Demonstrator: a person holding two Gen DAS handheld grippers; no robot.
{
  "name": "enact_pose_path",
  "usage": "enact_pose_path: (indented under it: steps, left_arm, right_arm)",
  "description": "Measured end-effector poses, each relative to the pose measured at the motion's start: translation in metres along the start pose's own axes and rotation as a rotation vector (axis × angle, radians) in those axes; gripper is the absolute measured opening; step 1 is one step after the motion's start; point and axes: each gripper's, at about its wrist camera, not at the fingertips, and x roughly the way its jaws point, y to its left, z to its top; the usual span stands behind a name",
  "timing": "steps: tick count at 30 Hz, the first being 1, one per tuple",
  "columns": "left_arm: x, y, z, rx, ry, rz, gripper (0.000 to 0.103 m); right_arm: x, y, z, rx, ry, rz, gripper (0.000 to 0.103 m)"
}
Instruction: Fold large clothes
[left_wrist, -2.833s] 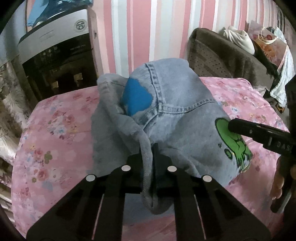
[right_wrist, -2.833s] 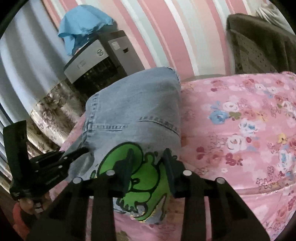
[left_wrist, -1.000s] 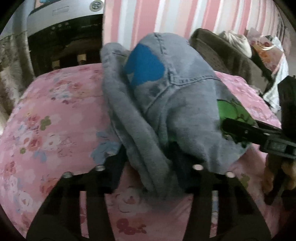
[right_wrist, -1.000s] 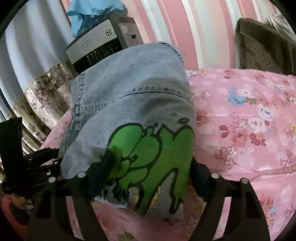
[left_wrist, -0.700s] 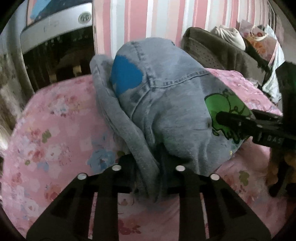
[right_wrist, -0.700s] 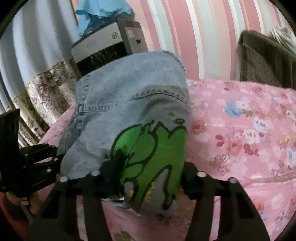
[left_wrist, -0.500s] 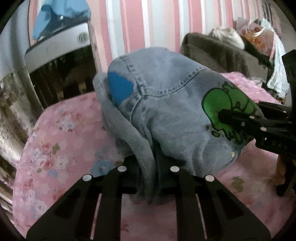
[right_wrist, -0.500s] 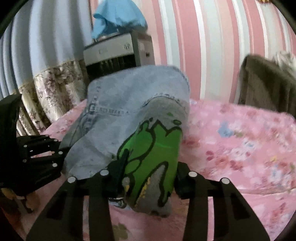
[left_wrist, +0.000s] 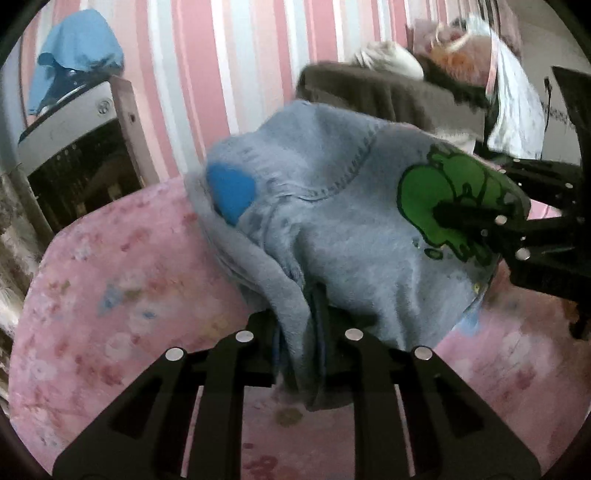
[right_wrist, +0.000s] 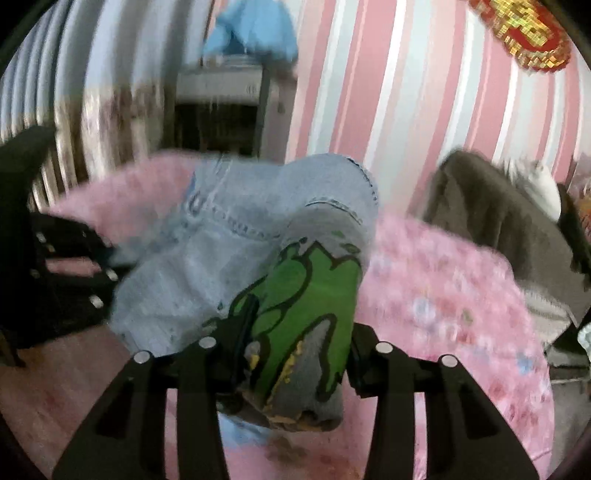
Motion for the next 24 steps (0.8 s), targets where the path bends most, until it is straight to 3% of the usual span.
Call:
enact_pose_path:
  steps: [4, 7, 11, 16, 19, 24]
  left_arm:
    - [-0.002, 0.000, -0.003, -0.001, -0.007, -0.008, 0.024]
    - [-0.002, 0.008, -0.005, -0.037, -0.009, -0.002, 0.039]
    - [-0.005, 0.017, -0.004, -0.089, -0.018, 0.054, 0.077]
    - [-0.014, 0.029, -0.003, -0.157, -0.010, 0.100, 0.097]
    - [-0.025, 0.029, -0.002, -0.174, -0.006, 0.105, 0.100]
    - [-0.046, 0.025, -0.004, -0.177, 0.022, 0.129, 0.100]
  right_arm:
    - [0.002, -0.016, -0.008, 0.081, 0.008, 0.059, 0.046]
    - [0.004, -0.017, -0.011, 0.103, -0.003, 0.068, 0.047]
    - [0.002, -0.030, -0.017, 0.177, 0.000, 0.113, 0.054]
    - [-0.023, -0.028, -0.019, 0.176, -0.041, 0.052, 0.090]
    - [-0.036, -0.027, -0.020, 0.224, -0.034, 0.038, 0.100]
    - [-0.049, -0.025, -0.028, 0.303, 0.004, -0.031, 0.101]
